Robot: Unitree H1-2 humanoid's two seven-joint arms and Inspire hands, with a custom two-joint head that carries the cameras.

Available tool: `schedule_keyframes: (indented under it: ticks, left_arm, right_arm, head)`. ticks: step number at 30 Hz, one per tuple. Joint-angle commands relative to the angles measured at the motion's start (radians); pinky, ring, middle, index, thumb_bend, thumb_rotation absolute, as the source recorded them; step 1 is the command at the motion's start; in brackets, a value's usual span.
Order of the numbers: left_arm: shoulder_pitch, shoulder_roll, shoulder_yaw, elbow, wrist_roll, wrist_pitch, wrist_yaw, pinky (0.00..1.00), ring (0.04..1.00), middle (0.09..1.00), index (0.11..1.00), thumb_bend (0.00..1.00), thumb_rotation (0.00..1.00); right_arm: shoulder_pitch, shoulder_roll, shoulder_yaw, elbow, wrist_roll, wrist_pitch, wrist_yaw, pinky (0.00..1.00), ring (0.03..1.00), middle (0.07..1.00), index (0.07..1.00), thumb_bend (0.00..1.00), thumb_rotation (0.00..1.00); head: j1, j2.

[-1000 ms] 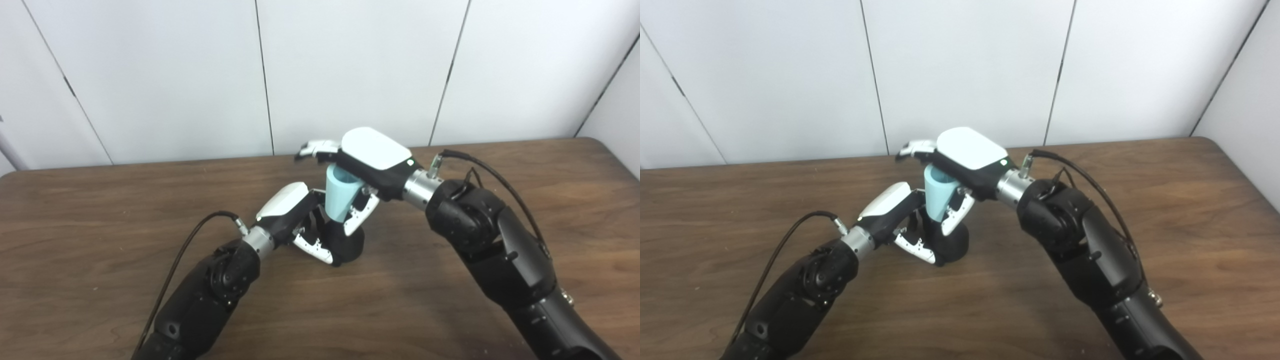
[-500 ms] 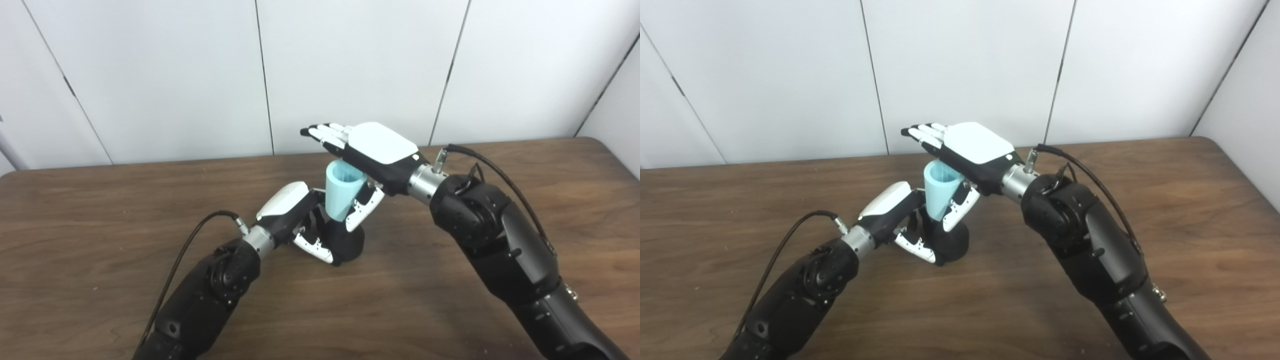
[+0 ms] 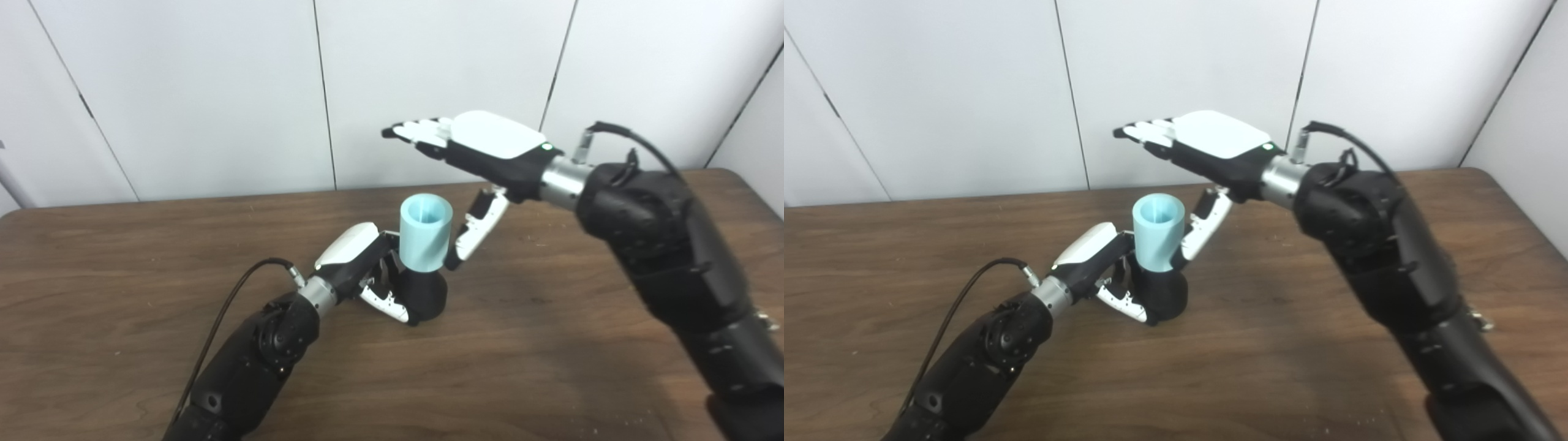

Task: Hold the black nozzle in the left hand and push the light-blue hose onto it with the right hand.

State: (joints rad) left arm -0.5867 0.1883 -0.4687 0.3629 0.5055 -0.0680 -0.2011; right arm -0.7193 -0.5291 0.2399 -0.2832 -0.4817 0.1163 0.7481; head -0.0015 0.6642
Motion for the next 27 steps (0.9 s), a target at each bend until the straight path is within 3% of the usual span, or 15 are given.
schedule_keyframes:
  ticks: [1,3,10,15,18,22,27]
  left_arm:
    - [0.003,0.019,-0.010,0.045,0.024,0.017,-0.032,0.58,0.492,0.470,0.487,0.53,0.00]
    - [0.002,0.019,-0.007,0.051,0.021,0.017,-0.033,0.62,0.525,0.476,0.485,0.53,0.00]
    - [0.006,0.022,-0.001,0.039,0.017,0.018,-0.036,0.61,0.556,0.494,0.478,0.53,0.00]
    - [0.009,0.025,0.002,0.043,0.018,0.007,-0.028,0.61,0.550,0.490,0.480,0.53,0.00]
    - [0.009,0.024,0.002,0.046,0.020,0.002,-0.024,0.52,0.510,0.484,0.483,0.53,0.00]
    - [0.011,0.021,0.000,0.045,0.026,0.006,-0.025,0.60,0.504,0.480,0.486,0.53,0.00]
    - [0.012,0.019,-0.004,0.038,0.029,0.016,-0.029,0.57,0.505,0.479,0.486,0.53,0.00]
  right_arm:
    - [-0.024,-0.026,-0.029,-0.059,0.052,0.005,-0.001,1.00,1.000,1.000,1.000,1.00,0.38]
    - [0.000,-0.032,-0.037,-0.085,0.075,-0.001,-0.011,1.00,1.000,1.000,1.000,1.00,0.39]
    - [0.058,-0.016,-0.041,-0.124,0.087,-0.014,-0.040,1.00,1.000,1.000,1.000,1.00,0.41]
    - [0.084,-0.021,-0.023,-0.120,0.093,-0.036,-0.030,1.00,1.000,1.000,1.000,0.99,0.63]
    - [0.084,-0.026,-0.008,-0.110,0.093,-0.047,-0.022,1.00,1.000,1.000,1.000,0.92,0.74]
    - [0.083,-0.020,0.008,-0.110,0.088,-0.025,-0.010,1.00,1.000,1.000,1.000,0.91,0.77]
    - [0.085,-0.018,0.025,-0.110,0.081,-0.006,0.000,1.00,1.000,1.000,1.000,0.87,0.75]
  head:
    - [-0.002,0.000]
    - [-0.002,0.000]
    - [0.000,0.000]
    - [0.001,-0.001]
    - [0.000,0.000]
    - [-0.001,0.002]
    - [0.002,0.004]
